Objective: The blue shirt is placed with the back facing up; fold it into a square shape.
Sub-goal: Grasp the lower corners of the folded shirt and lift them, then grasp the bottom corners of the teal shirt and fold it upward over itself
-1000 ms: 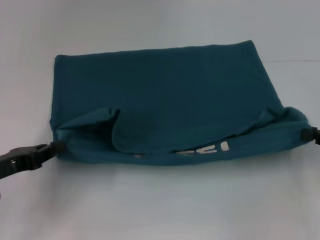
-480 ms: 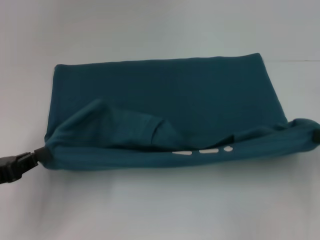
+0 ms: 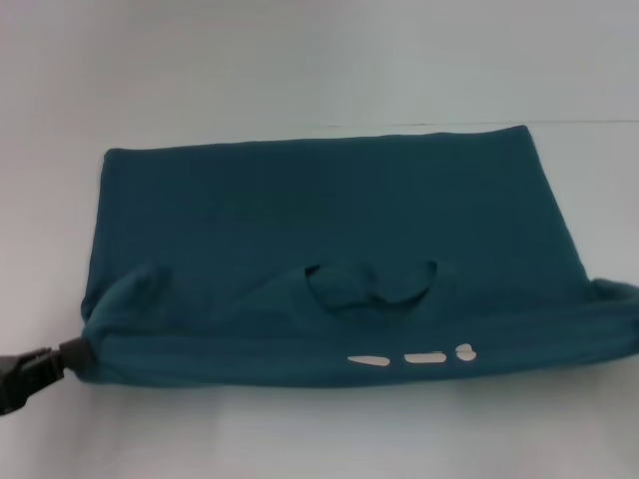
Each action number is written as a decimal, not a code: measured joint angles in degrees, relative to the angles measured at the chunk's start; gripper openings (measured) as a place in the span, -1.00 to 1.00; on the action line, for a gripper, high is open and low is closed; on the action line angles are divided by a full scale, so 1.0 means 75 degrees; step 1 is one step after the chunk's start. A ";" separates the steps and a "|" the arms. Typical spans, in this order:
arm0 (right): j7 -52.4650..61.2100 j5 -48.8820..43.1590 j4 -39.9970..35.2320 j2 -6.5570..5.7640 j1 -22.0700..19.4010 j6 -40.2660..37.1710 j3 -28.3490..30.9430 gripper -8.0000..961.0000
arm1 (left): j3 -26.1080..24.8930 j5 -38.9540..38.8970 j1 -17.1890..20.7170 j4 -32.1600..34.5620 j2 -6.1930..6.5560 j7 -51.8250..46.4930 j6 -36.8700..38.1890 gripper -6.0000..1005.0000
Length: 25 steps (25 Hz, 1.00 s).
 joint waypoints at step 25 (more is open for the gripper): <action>-0.0174 -0.0413 -0.0011 0.0012 -0.0418 -0.0645 -0.0048 -0.75 | -0.0260 0.0465 0.0116 0.0046 0.0031 -0.0126 0.0498 -0.96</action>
